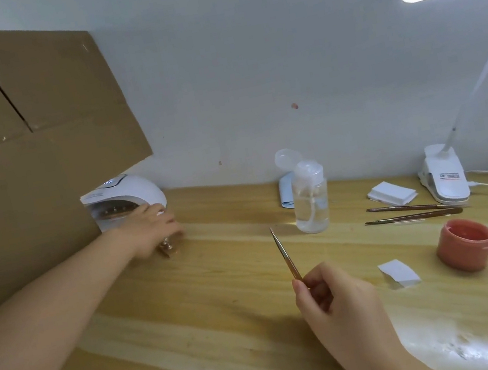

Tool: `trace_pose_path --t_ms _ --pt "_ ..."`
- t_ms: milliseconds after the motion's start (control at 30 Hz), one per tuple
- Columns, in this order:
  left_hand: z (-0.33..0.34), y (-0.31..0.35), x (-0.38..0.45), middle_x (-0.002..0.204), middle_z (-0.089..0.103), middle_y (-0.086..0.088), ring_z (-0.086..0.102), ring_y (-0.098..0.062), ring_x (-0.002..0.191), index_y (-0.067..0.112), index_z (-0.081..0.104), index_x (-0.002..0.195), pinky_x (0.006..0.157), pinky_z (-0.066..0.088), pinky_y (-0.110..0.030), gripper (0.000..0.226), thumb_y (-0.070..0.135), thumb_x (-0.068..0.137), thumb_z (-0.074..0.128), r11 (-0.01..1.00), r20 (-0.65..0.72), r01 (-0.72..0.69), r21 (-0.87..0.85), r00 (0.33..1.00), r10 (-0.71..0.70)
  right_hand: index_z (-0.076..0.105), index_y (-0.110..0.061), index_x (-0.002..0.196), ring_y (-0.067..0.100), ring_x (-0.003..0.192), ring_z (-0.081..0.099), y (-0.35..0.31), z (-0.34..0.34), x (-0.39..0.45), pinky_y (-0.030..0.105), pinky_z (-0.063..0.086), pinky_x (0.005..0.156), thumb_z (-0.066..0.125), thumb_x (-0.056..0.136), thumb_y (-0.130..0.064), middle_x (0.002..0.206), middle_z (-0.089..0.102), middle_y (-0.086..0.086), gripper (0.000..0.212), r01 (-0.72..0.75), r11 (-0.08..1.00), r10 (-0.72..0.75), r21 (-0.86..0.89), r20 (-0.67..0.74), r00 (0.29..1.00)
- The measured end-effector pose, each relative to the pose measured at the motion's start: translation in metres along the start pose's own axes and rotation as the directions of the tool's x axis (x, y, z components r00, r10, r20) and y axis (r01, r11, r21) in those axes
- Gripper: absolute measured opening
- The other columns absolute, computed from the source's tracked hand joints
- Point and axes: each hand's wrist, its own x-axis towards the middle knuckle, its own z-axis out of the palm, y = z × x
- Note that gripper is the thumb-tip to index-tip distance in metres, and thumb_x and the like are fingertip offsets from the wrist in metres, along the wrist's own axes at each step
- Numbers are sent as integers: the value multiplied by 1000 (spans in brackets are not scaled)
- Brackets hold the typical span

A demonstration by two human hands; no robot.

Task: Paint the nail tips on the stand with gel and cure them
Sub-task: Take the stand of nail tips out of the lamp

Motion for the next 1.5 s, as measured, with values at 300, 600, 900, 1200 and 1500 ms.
trace_pose_path --t_ms 300,600,900,1200,1500 --pt "-13 -2 6 93 51 9 49 -14 93 35 58 96 76 33 -25 18 26 81 60 999 42 -44 -17 998 44 52 -26 68 11 64 54 1 0 1 23 40 55 70 83 -25 56 56 -7 24 -11 1000 11 -11 -12 1000" --pt "-91 45 -22 85 61 12 58 -9 76 39 60 97 62 47 -30 32 23 72 71 797 -63 -144 -587 989 132 59 -23 69 9 57 55 -26 -29 10 23 40 51 67 84 -29 56 60 -9 18 -77 997 77 -1 -80 994" --pt "-178 172 -53 82 65 11 61 0 54 39 58 89 48 48 -18 31 22 72 78 422 -308 -351 -836 936 169 65 -21 72 10 63 64 -26 -135 48 34 49 63 59 85 -34 62 70 -16 20 -236 972 237 22 -132 963" --pt "-206 289 -49 83 68 13 59 4 72 36 55 100 68 51 -21 40 35 71 82 307 -396 -425 -852 905 155 70 -19 74 2 50 61 47 -242 13 10 39 41 65 89 -28 67 72 1 17 -241 962 269 127 -317 909" --pt "-215 330 -43 93 62 22 54 -3 94 39 50 111 79 46 -28 48 50 74 77 474 -444 -444 -761 888 119 71 -12 75 -2 45 54 60 -233 12 10 37 40 67 89 -26 63 69 -1 20 -327 927 359 184 -184 915"
